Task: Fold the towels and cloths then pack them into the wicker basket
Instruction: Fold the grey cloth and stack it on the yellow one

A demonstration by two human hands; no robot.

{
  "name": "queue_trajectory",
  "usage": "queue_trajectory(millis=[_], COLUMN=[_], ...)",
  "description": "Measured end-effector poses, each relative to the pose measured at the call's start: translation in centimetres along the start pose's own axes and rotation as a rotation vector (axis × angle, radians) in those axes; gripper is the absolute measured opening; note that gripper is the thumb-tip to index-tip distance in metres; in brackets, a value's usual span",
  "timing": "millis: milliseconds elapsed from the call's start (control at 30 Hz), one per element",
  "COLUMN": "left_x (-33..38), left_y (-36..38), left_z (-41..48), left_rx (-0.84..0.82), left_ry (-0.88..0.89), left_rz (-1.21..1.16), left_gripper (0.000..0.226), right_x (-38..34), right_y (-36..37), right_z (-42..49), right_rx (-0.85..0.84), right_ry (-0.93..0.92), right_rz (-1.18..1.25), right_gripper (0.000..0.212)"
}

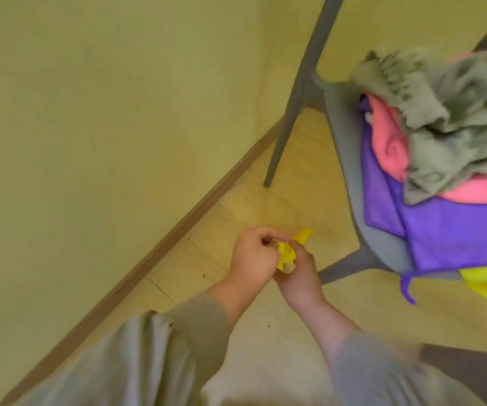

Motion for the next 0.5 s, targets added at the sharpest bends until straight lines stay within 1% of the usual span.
queue_trajectory(millis=[33, 67, 100, 167, 267, 333, 400, 500], left_x=[1.6, 3.3, 5.0, 8.5, 11.5, 12.9, 14.6, 17.6], left_y=[-0.2, -0.4, -0.9, -2.5, -5.1, -6.5, -7.2, -7.0], left_z=[-1.3, -2.7, -4.4, -8.0, -12.4, -15.1, -18.0, -21.5], left_rx=[-0.01, -0.019, -0.019, 0.027, 0.093, 0.116, 0.099, 0.032], left_ry=[0.026, 0.057, 0.092, 0.168, 0.193, 0.193, 0.201, 0.245], left_rz=[0.006, 0.017, 0.033, 0.041, -0.004, -0.029, -0.008, 0.169], left_gripper=[0.031, 0.031, 0.032, 0.035, 0.038, 0.038, 0.039, 0.036], right_x=[-1.3, -2.7, -3.8, -6.7, -10.0, -12.2, -15.2, -19.6], right_y=[-1.2, -2.5, -3.6, -6.7, -10.7, -13.9, -18.0, -23.5], right_z=[-0.8, -1.7, -2.7, -5.4, -8.5, -10.2, -12.4, -14.8], right_rx=[0.023, 0.025, 0.025, 0.05, 0.098, 0.14, 0.17, 0.196], right_ry=[-0.036, -0.06, -0.074, -0.097, -0.144, -0.178, -0.207, -0.279], right_rz=[-0.028, -0.046, -0.06, -0.04, -0.02, -0.018, 0.005, 0.033], right_gripper=[0.018, 0.011, 0.023, 0.037, 0.044, 0.044, 0.039, 0.028])
Point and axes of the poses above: each hand's wrist, its own z-axis towards the middle knuckle, its own y-axis out of the palm, x = y × z, the point moved 9 cm from there along z, towards the middle knuckle, and after that the axes turned 9 degrees about -y, right-handed, at the moved point
